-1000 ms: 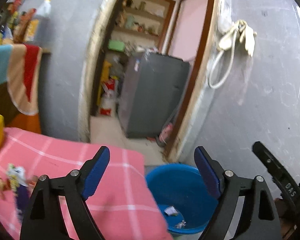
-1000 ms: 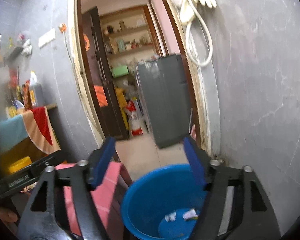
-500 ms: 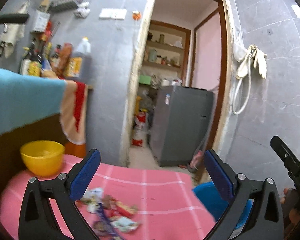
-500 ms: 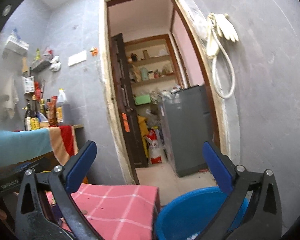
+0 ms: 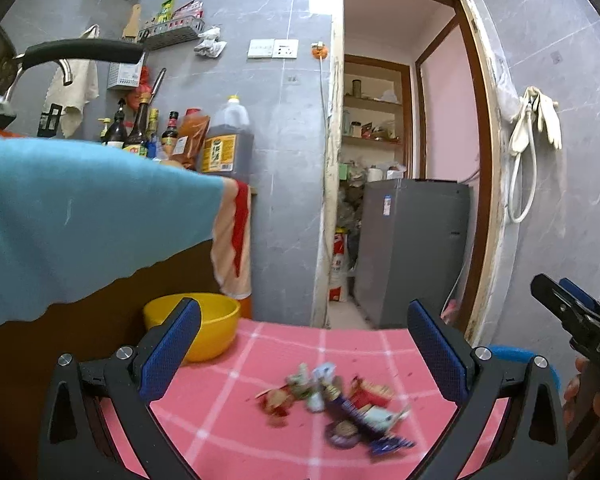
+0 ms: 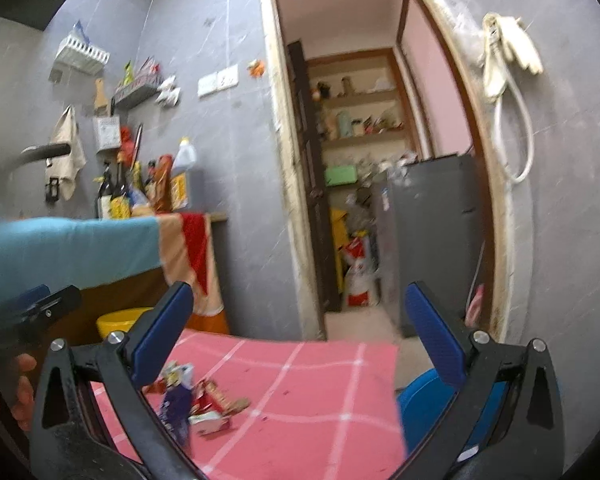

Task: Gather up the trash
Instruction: 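Move both tools back over the trash pile on the table, then grasp the red onion with the left gripper while the right gripper grasps a white paper scrap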

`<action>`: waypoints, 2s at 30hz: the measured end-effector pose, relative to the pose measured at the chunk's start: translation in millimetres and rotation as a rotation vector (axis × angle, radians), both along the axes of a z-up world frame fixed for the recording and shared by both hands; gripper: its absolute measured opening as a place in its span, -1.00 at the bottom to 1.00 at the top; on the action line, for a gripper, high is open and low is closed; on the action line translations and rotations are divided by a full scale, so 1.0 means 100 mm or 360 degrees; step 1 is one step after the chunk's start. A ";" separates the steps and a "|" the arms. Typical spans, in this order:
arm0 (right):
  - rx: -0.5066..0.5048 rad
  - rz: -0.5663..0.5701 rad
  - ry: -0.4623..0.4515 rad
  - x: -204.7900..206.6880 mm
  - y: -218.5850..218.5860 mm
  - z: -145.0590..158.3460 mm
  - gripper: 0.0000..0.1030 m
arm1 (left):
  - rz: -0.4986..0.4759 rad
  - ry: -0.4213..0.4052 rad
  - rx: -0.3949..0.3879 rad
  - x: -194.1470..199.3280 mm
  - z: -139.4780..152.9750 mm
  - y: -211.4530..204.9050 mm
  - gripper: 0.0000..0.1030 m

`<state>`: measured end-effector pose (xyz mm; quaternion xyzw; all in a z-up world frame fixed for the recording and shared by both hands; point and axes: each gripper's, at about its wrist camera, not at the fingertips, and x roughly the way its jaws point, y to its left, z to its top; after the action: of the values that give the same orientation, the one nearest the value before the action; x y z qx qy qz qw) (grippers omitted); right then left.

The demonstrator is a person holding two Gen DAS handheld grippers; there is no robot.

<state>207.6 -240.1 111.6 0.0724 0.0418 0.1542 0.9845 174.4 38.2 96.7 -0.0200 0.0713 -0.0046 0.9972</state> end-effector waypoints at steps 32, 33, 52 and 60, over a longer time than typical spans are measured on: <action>-0.0387 0.0477 0.0855 0.67 0.76 -0.90 0.69 | -0.0363 0.0911 -0.0053 0.62 -0.78 0.05 0.20; -0.0390 0.0490 0.0871 0.68 0.77 -0.91 0.67 | -0.0380 0.0935 -0.0054 0.64 -0.79 0.04 0.18; -0.0423 0.0648 0.1044 0.88 0.97 -1.07 0.14 | -0.0473 0.1080 -0.0033 0.85 -0.88 -0.08 0.03; -0.0376 0.0647 0.1043 0.89 0.93 -1.06 -0.43 | -0.0482 0.1093 -0.0008 0.91 -0.89 -0.14 -0.12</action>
<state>296.9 -146.9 5.6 -0.0058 0.3844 0.3087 0.8700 265.9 24.0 7.3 -0.0120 0.4038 -0.1453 0.9031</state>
